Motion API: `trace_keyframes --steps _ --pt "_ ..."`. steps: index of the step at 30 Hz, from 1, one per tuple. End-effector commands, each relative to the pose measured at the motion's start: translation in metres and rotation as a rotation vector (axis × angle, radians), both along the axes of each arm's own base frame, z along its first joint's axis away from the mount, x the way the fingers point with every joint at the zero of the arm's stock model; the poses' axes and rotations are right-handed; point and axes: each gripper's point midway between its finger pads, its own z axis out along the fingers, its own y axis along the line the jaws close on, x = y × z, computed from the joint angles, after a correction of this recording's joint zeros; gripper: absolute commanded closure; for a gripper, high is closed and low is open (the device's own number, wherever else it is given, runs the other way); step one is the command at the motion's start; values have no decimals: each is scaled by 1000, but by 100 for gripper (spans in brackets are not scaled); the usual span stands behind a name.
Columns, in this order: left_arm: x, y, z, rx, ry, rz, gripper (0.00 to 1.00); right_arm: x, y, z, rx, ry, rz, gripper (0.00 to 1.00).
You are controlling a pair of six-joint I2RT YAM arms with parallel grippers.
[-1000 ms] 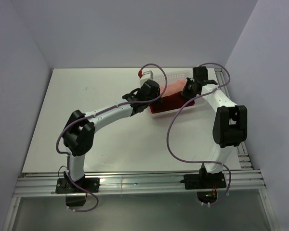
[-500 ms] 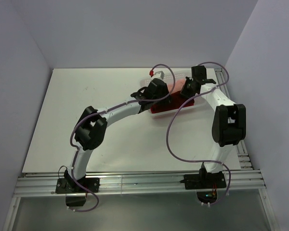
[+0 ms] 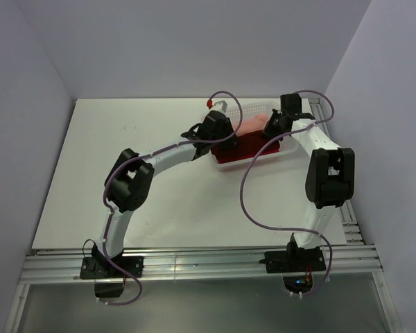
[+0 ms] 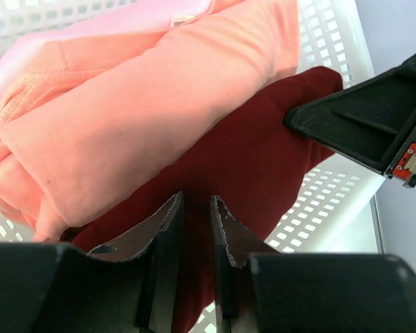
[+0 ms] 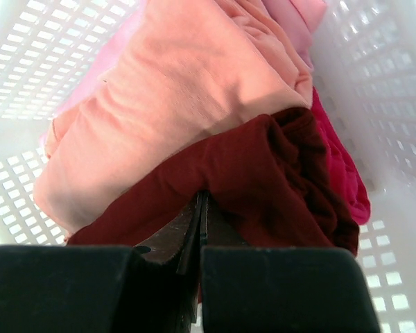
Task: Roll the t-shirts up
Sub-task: Place the rolled tshirt into the container
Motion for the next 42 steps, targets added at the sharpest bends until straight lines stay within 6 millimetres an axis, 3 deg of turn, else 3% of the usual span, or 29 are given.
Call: trace_keyframes --steps 1,7,10,12,14,21,26,30,36,39,40,42 --pt "-3 2 -10 58 -27 -53 72 -2 -13 22 -19 -51 -28 100" --pt "-19 -18 13 49 -79 -117 70 2 -9 52 -9 -102 -5 100" --pt "-26 -23 21 50 -92 -132 69 5 -7 57 3 -112 2 100" --pt "-32 -25 23 48 -97 -135 68 7 -21 56 1 -108 -25 100" --pt "-35 -26 25 42 -107 -138 68 7 -25 50 -14 -88 -41 100" --pt "-49 -20 -12 74 -76 -141 69 1 -47 -1 15 3 -105 100" --pt "-46 -12 -35 126 -86 -129 69 0 -45 -15 36 27 -104 100" --pt "-41 -11 -40 158 -123 -144 69 -9 -46 -20 23 40 -107 100" --pt "-40 -16 -35 172 -139 -172 67 -11 -49 2 2 -4 -106 100" --pt "-41 -13 -12 157 -163 -169 57 -11 -54 24 -22 -33 -119 99" --pt "-41 -13 0 148 -176 -167 48 -12 -54 35 -26 -56 -120 95" --pt "-41 -13 15 137 -179 -168 41 -14 -56 47 -35 -84 -122 86"
